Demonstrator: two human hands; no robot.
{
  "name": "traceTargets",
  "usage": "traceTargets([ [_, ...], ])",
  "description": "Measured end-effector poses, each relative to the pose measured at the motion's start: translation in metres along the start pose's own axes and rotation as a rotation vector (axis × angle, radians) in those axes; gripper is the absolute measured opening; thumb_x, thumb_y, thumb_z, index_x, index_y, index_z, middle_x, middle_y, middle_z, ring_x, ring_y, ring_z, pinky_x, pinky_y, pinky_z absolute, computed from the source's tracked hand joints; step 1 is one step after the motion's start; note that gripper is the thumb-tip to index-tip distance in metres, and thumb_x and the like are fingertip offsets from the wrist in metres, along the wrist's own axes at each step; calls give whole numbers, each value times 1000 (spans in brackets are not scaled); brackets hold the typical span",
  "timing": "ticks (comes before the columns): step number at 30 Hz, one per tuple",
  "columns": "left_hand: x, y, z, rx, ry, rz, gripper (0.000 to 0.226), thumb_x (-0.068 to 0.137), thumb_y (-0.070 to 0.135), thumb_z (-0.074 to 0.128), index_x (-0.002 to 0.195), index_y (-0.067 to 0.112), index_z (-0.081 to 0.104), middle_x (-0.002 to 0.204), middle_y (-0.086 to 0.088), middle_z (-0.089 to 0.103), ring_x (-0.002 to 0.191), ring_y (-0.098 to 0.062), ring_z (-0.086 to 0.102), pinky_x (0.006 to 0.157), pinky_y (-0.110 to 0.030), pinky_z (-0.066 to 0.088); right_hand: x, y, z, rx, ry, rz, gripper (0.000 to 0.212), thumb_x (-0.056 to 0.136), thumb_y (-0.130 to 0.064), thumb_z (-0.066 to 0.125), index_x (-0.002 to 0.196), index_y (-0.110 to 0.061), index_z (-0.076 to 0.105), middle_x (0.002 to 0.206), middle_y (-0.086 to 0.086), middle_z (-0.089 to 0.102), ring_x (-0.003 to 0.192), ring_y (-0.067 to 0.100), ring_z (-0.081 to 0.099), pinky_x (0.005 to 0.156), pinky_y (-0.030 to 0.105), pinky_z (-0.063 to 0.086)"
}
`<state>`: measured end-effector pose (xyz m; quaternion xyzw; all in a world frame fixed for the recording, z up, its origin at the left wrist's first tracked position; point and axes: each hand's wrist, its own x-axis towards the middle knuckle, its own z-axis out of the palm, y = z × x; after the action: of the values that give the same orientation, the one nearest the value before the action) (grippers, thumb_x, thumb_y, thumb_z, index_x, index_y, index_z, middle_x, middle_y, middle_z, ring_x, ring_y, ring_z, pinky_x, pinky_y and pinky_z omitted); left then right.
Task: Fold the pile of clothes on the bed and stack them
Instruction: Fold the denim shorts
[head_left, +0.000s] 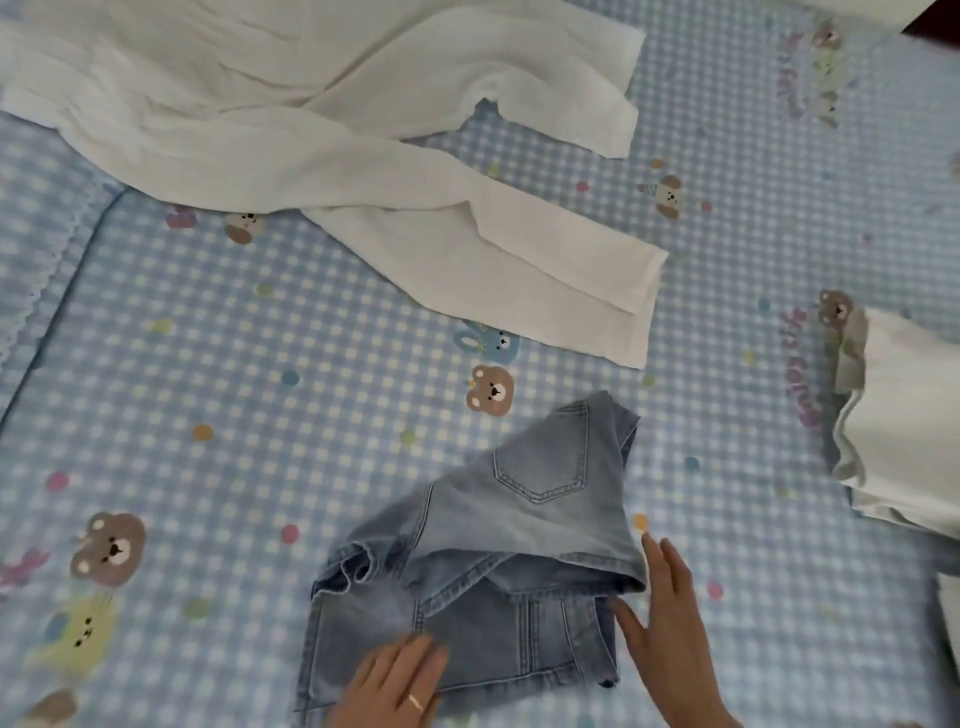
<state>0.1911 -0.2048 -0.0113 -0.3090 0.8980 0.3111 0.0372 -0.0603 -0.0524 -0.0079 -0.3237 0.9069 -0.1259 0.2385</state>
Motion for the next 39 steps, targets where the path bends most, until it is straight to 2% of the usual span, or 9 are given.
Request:
traceTargets([
  [1, -7, 6, 13, 25, -3, 66, 32, 97, 38, 34, 126, 27, 40, 137, 9, 36, 90, 2, 65, 73, -16, 44, 9, -9, -1, 64, -73, 82, 63, 87, -8, 63, 143, -19, 36, 125, 2, 51, 104, 24, 59, 79, 40, 54],
  [3, 2, 19, 26, 105, -83, 78, 72, 63, 48, 76, 122, 18, 46, 127, -9, 59, 106, -26, 64, 87, -31, 52, 31, -31, -1, 154, -59, 185, 43, 91, 0, 50, 129, -18, 53, 91, -4, 62, 71, 16, 60, 65, 34, 53],
  [7, 65, 25, 2, 164, -20, -70, 116, 35, 35, 92, 139, 16, 44, 129, -15, 59, 116, -31, 59, 103, -42, 42, 81, -110, -29, 411, 62, 70, 37, 85, 4, 48, 109, -20, 63, 84, -9, 66, 68, 5, 62, 56, 11, 48],
  [11, 102, -16, -30, 151, 37, -392, 81, 85, 17, 54, 150, 28, 8, 124, 2, 60, 107, -21, 59, 88, -32, 45, 156, -192, -38, 581, 4, -120, 24, 88, -13, 54, 108, -24, 63, 99, -9, 68, 90, 10, 66, 82, 32, 56],
  [17, 127, -92, -64, -302, 213, -766, 38, 91, 3, 40, 124, 20, 50, 97, -1, 66, 85, -23, 63, 75, -37, 52, 210, -223, 14, 556, -196, -210, 46, 96, -29, 48, 141, -26, 39, 134, -8, 53, 119, 2, 51, 99, 25, 44],
  [21, 114, -99, -59, -402, 205, -511, 9, 96, 32, 45, 100, 36, 52, 97, 5, 64, 86, -15, 63, 78, -42, 52, 214, -173, 39, 296, -126, -187, 53, 99, -26, 42, 149, -20, 25, 151, -1, 34, 138, 15, 34, 111, 27, 26],
  [24, 97, -96, -41, -331, 8, -398, 43, 88, 49, 54, 125, 28, 53, 133, 12, 42, 122, -7, 45, 101, -27, 41, 214, -133, 46, 84, -115, -109, 53, 100, -24, 41, 149, -16, 23, 154, 6, 29, 140, 23, 29, 113, 33, 26],
  [31, 106, -124, -58, -366, 344, -676, 24, 77, 25, 76, 68, 12, 58, 80, 3, 54, 65, -6, 54, 59, -19, 39, 248, -164, 60, -112, -73, -288, 52, 101, -30, 38, 147, -10, 26, 154, 9, 27, 143, 22, 23, 117, 35, 21],
  [39, 104, -158, -66, -1098, -23, -710, 22, 75, 3, 75, 95, 9, 67, 78, -8, 72, 68, -13, 65, 64, -24, 51, 331, -251, 82, -598, -301, -883, 47, 93, -11, 51, 136, -28, 47, 159, 3, 10, 145, 22, 13, 117, 36, 15],
])
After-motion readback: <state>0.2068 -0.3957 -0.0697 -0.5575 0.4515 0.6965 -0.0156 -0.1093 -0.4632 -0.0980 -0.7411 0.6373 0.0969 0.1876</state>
